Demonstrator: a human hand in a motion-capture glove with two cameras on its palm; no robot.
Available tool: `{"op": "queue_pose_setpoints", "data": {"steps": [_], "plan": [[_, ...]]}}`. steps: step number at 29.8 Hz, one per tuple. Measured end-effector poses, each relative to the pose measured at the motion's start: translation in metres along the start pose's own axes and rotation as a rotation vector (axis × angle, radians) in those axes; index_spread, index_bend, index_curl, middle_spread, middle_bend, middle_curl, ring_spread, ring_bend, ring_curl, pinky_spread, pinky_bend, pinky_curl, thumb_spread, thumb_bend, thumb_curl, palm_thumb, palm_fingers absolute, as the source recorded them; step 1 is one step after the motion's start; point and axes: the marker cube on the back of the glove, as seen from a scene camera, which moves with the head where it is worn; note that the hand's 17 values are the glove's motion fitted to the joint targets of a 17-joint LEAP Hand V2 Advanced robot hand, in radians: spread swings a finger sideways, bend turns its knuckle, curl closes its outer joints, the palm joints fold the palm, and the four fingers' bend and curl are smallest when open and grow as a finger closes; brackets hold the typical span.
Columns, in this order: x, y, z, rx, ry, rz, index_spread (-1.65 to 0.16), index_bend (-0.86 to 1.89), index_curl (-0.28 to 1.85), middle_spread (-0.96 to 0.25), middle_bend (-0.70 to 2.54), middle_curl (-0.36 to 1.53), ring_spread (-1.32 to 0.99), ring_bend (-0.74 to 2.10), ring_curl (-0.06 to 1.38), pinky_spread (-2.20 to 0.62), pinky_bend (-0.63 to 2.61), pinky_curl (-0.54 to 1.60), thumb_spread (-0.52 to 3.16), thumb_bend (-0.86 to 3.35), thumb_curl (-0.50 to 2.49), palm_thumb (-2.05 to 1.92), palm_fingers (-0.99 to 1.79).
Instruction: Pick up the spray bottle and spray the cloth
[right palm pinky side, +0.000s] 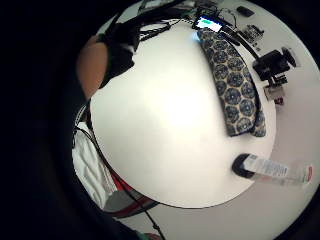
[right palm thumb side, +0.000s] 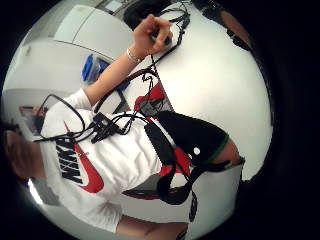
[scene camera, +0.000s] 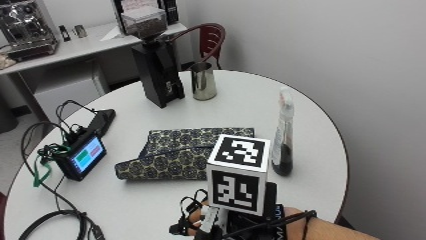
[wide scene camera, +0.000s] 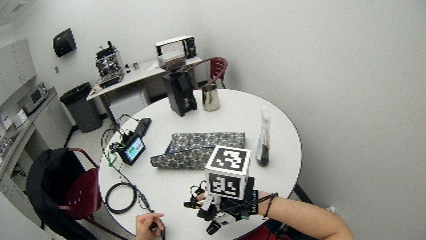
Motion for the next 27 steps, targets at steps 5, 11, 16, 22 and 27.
{"op": "queue_pose_setpoints", "data": {"steps": [5, 11, 16, 22, 27], "plan": [[-0.0001, 0.0005, 0.0016, -0.002, -0.001, 0.000, -0.27, 0.12, 0.10, -0.03, 0.36, 0.16, 0.00, 0.37, 0.16, 0.14, 0.40, 0.17, 0.66, 0.20, 0.09, 0.35, 0.63], [0.0019, 0.0012, -0.0023, -0.001, 0.005, 0.007, -0.33, 0.13, 0.14, -0.04, 0.37, 0.22, -0.01, 0.37, 0.21, 0.18, 0.40, 0.22, 0.88, 0.17, 0.12, 0.38, 0.61], [0.0031, 0.0019, -0.0031, 0.014, 0.002, 0.016, -0.35, 0.13, 0.16, -0.04, 0.37, 0.25, -0.01, 0.36, 0.23, 0.19, 0.39, 0.24, 0.98, 0.15, 0.14, 0.39, 0.60], [0.0032, 0.0003, -0.0013, 0.014, 0.011, 0.016, -0.36, 0.13, 0.18, -0.04, 0.36, 0.27, -0.01, 0.35, 0.25, 0.20, 0.38, 0.26, 1.05, 0.12, 0.16, 0.41, 0.60], [0.0054, -0.0016, -0.0011, 0.019, 0.009, 0.021, -0.36, 0.13, 0.20, -0.04, 0.35, 0.29, -0.01, 0.34, 0.26, 0.21, 0.37, 0.27, 1.09, 0.09, 0.18, 0.42, 0.60]]}}
